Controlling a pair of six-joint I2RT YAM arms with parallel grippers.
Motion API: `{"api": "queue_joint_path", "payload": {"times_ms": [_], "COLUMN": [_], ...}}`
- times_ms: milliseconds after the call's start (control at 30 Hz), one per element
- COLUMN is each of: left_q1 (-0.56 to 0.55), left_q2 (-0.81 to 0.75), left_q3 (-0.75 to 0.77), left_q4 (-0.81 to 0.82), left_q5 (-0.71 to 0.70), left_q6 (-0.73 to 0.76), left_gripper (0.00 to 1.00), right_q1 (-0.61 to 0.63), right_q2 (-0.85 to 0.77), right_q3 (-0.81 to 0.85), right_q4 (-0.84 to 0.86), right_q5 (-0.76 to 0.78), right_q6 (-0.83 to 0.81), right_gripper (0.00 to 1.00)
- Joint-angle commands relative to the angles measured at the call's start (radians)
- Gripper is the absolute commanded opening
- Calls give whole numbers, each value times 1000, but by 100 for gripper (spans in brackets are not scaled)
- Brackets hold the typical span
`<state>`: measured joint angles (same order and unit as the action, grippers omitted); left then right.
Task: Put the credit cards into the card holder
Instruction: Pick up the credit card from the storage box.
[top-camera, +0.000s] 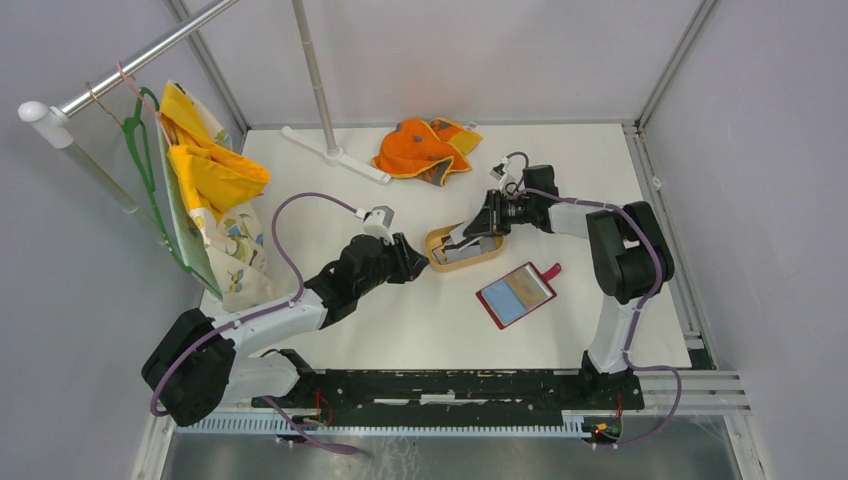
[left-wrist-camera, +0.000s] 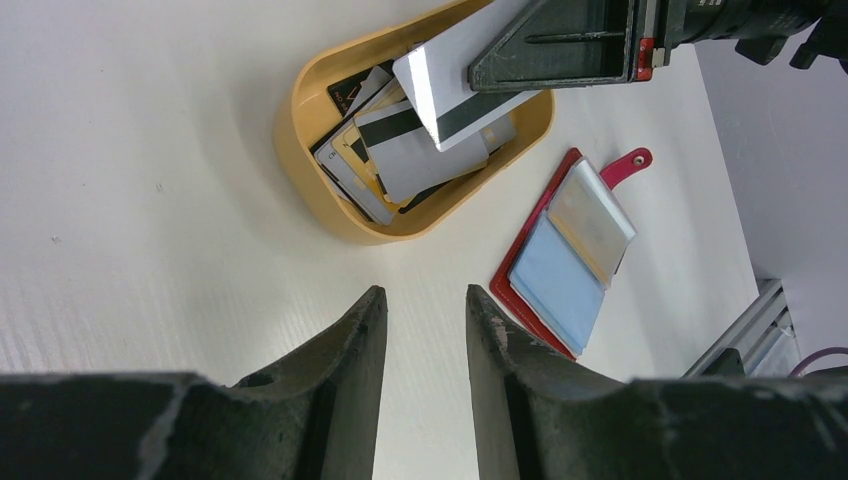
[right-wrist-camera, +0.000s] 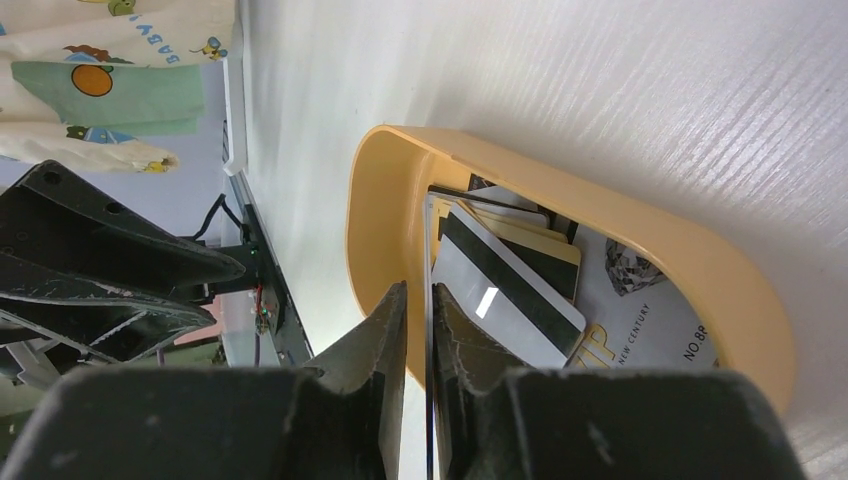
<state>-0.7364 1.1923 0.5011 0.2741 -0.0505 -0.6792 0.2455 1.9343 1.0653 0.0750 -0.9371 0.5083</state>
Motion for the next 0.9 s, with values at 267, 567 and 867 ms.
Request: {"api": "queue_joint_path", "payload": {"times_ms": [267,567,867], "left_q1": [-5,-4,-5], "left_q2": [-28,-33,-34], "left_q3": [11,8,13], "left_q4": [22,20,16], "left_q5": [-11,-11,-13], "left_q6": [-20,-20,-17], "left_gripper": [41,41,41], "right_q1": [-23,-24,-25], "right_q2": [-23,-26,-43], "right_q3": [-5,23,47], "right_q4": [29,-50,-108], "right_q5": [-28,15,43], "right_q6": [-8,-88,-136], "right_gripper": [22,24,24]}}
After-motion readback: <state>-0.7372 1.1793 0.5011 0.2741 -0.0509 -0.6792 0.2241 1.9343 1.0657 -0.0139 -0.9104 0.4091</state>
